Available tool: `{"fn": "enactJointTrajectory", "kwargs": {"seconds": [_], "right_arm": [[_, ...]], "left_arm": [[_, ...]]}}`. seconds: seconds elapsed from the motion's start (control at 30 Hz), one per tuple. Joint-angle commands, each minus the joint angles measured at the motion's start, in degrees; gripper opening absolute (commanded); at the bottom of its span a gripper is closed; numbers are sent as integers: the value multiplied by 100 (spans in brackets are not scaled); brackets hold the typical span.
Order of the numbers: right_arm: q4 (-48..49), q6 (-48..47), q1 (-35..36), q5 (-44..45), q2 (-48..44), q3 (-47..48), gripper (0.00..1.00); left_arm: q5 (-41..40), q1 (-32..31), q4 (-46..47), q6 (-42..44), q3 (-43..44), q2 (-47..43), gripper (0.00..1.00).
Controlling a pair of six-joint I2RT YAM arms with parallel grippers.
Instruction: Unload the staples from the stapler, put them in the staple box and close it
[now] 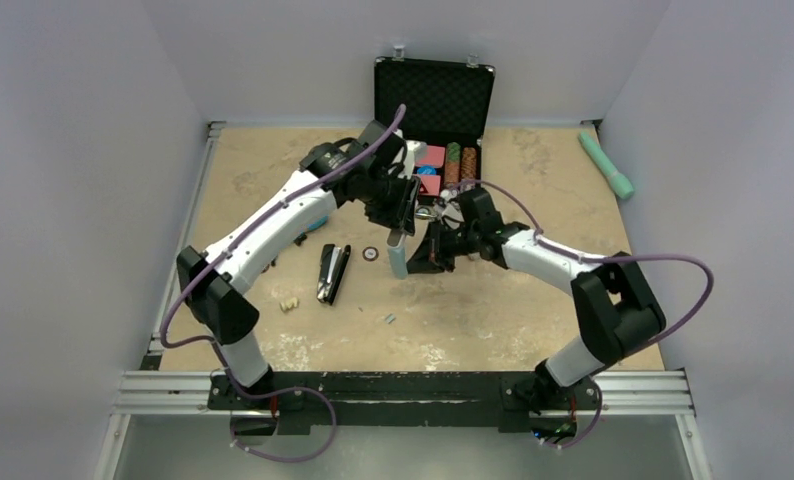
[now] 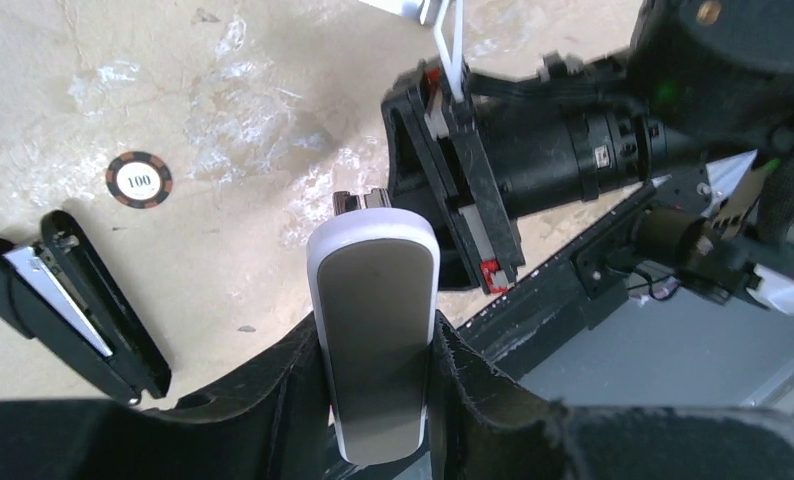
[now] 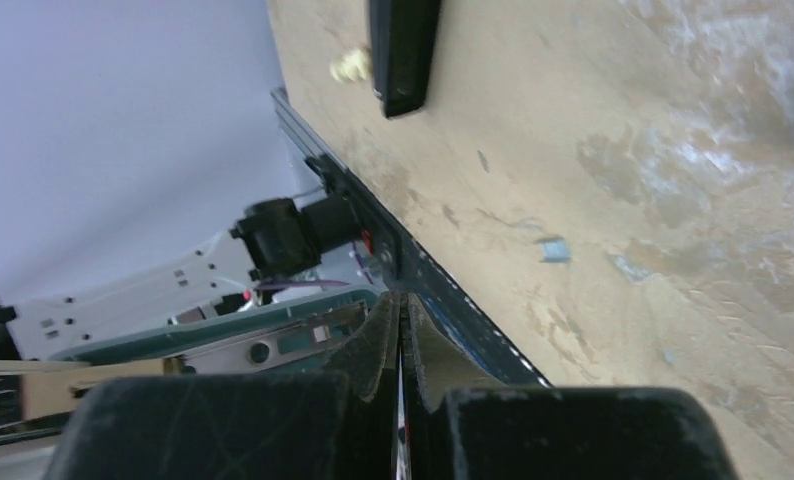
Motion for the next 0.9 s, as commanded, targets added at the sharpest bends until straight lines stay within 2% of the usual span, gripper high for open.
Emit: {"fn": "enactJointTrajectory", "kwargs": {"seconds": [0.0,0.07,0.17,0.33,0.47,0.6,0.73,0.8,0.87], "right_arm": [[1078,287,184,-850,322,-729,0],[1309,285,257,-1015,523,-867,0],[1038,38,383,-879,696,-809,0],[878,-133,406,-712,904,-823,0],[824,-233,406,-730,1007,-890,0],[-60,-697,391,-357,570,-749,0],[-1485,-1401,247,683,27,-155,0],[-1845,-1484,-151,1041,-396,-32,9],[-1926,-1421,-725,1046,-830,-33,28]], "left_arm": [[-335,-16,1672,-627,-900,-175,0],[-503,-25,1877,-963,-1213,-80,0],[-558,-54,1989,-1204,-1458,250,0],[-658,-87,2281,-1214,-1919,678,0],[-443,-112,2225,-1122,-1830,1118,0],[-474,-105,2144,-1004,-1815,883,0],[-97,-89,1509,-584,-1441,769,0],[126,-80,1193,-444,-1368,648,0],[280,-72,987,-370,-1397,432,0]]}}
